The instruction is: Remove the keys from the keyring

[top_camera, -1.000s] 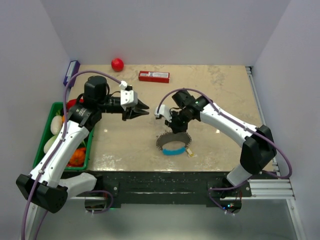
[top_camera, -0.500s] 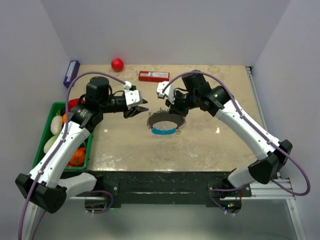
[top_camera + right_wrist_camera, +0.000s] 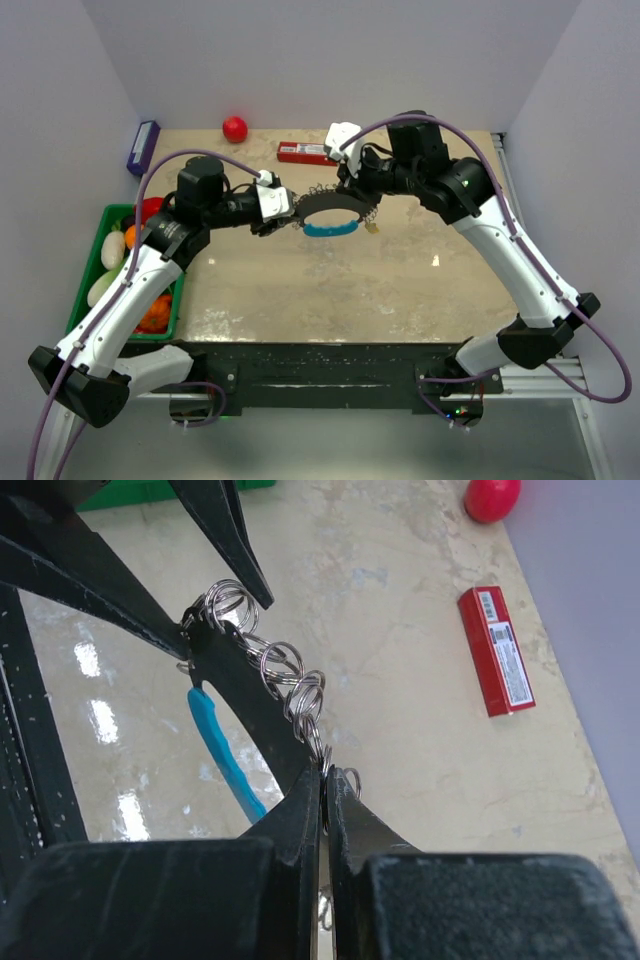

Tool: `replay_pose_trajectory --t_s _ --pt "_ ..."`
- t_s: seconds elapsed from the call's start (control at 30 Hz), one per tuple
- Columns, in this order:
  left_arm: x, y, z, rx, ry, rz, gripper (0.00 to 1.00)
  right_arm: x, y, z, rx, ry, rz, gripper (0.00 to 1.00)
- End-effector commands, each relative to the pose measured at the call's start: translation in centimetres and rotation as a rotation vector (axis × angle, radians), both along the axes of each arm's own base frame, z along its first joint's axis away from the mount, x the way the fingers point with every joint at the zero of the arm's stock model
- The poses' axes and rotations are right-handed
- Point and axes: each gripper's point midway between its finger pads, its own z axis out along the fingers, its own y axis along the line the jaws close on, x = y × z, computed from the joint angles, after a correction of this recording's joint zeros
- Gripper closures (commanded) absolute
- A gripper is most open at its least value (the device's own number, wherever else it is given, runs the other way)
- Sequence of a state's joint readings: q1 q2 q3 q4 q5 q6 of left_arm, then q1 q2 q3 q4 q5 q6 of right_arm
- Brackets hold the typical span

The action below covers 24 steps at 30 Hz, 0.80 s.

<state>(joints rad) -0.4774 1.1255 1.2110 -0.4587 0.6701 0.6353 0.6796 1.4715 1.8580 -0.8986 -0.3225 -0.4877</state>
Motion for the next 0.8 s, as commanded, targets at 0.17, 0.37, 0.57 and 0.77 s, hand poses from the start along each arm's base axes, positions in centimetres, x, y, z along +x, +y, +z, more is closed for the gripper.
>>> replay_pose_trajectory --t_s 0.17,0.37,0.57,0.77 --pt "0.6 0.2 1.2 -0.028 -0.037 0.045 0.41 0.6 -1.5 5.7 0.111 -0.145 -0.089 1.0" --pt "1.4 1.1 3.7 -0.093 -0.051 0.138 0.33 1.2 -3.0 8.0 0.15 -0.229 -0.167 1.0" --pt "1.1 -0.2 2.9 -0.128 0.016 0.079 0.3 0.4 -2.6 9.6 0.228 -0.225 -0.144 1.0" --pt "0.8 -2.3 3.5 -0.192 0.108 -0.022 0.3 -0.1 -1.1 8.3 0.275 -0.178 -0.086 1.0"
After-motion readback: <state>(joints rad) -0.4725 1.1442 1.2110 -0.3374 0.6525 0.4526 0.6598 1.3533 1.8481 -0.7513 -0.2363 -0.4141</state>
